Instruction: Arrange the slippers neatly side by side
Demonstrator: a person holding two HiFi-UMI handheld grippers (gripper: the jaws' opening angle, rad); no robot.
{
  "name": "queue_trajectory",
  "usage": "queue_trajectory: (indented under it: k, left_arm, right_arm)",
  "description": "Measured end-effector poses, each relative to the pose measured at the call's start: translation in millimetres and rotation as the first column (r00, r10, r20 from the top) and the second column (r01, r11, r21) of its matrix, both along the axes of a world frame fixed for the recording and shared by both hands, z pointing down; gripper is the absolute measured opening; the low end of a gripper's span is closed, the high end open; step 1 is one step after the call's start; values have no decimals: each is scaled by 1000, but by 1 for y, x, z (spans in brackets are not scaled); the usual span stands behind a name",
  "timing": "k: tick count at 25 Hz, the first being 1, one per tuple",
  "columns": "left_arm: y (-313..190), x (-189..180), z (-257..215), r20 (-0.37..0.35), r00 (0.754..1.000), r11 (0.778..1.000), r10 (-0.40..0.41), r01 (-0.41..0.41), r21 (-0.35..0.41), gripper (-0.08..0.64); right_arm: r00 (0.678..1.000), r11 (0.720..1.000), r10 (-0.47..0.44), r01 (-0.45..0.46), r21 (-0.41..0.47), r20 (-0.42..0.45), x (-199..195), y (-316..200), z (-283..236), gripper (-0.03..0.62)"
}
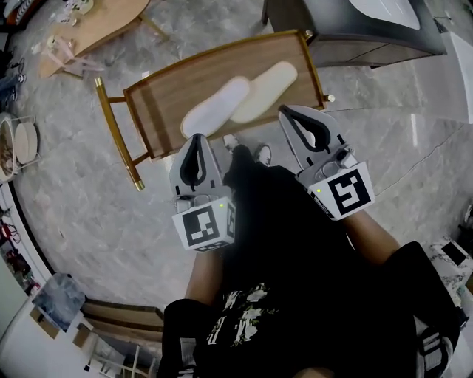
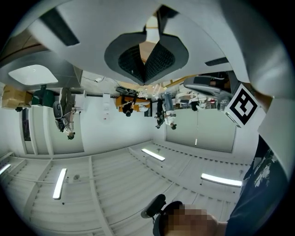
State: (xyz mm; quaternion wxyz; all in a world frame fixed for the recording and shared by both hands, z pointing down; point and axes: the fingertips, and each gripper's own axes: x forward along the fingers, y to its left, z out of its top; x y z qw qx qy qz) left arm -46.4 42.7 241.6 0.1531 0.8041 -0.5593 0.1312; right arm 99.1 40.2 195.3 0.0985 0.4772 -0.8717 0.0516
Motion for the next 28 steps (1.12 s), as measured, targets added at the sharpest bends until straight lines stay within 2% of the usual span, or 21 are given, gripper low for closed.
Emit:
queue_trajectory:
  k: [9,13,18,20,26,28]
  left_arm:
    - [-12,-11,41,-25,999,993,-27,25,-111,3]
    - [-20,-18,60,-61,996,983,-58,46,-180,3]
    - [-29,-29,77,-89,992,970,-95,72,-231,8]
    - [-31,-34,85,-102,988,963,-113,83,-257,51]
    - [-34,-48,113,-137,978,934,-157,102,-343,78]
    - [-33,-46,126,-152,974,917,-169,99,-386,94]
  right_arm:
    - [997,992,-79,76,-105,-25,-30,-25,32,-2]
    - [993,986,-113,106,-130,-45,-41,-39,43,-2]
    - [984,977,-166,156,-145,-60,-61,-55,51,-2]
    - [981,973,-186,175,-153,-60,-69,-61,53,-2]
    - [972,961,-224,208,-184,-71,-92,-74,66,-2]
    - [970,959,-232,216,-183,-68,-97,-77,67,-2]
